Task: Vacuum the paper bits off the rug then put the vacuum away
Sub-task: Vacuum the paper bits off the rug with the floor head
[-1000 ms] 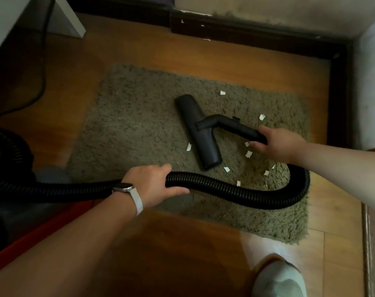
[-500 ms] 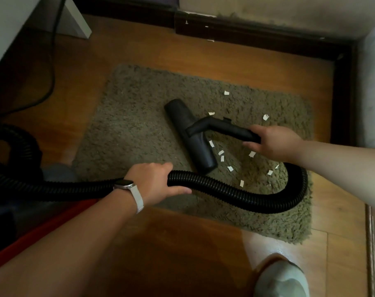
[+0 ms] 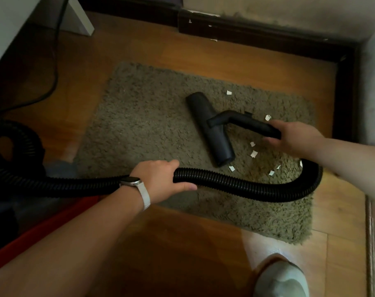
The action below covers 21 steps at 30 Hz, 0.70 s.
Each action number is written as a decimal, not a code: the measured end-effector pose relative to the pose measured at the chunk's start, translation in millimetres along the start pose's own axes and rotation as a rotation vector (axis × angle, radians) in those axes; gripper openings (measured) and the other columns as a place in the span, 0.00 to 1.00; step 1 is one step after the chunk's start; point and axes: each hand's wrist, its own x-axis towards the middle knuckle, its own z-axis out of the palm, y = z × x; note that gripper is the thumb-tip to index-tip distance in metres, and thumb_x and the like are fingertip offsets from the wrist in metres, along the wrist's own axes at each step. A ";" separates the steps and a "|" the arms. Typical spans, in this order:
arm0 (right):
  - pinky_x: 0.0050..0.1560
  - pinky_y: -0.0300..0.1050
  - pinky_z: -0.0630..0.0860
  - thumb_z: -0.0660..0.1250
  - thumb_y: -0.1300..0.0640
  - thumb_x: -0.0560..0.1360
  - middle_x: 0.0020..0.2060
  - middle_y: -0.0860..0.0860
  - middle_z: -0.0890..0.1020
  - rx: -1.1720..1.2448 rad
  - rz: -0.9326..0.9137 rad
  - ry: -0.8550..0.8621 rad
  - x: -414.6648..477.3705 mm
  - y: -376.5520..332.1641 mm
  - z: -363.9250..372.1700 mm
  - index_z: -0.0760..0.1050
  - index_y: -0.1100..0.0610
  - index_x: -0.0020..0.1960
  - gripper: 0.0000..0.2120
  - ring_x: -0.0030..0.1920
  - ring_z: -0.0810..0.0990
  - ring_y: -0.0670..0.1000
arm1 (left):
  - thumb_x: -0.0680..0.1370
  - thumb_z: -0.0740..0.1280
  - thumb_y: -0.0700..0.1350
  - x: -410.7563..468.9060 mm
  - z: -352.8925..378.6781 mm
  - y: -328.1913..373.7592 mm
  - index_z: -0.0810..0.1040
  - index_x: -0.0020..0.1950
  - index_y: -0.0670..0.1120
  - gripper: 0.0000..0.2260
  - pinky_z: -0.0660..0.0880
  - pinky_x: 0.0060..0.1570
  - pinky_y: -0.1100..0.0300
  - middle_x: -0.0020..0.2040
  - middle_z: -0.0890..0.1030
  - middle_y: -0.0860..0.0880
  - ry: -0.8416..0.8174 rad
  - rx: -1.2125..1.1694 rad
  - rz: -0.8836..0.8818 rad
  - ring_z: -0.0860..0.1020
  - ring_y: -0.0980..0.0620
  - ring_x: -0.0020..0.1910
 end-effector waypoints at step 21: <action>0.27 0.41 0.72 0.63 0.42 0.79 0.34 0.47 0.79 0.065 -0.052 0.016 -2.8 -8.8 1.5 0.70 0.45 0.63 0.14 0.31 0.79 0.47 | 0.62 0.40 0.81 -4.0 0.6 4.1 0.67 0.45 0.56 0.34 0.77 0.37 0.56 0.37 0.75 0.56 0.032 -0.033 0.032 0.76 0.55 0.36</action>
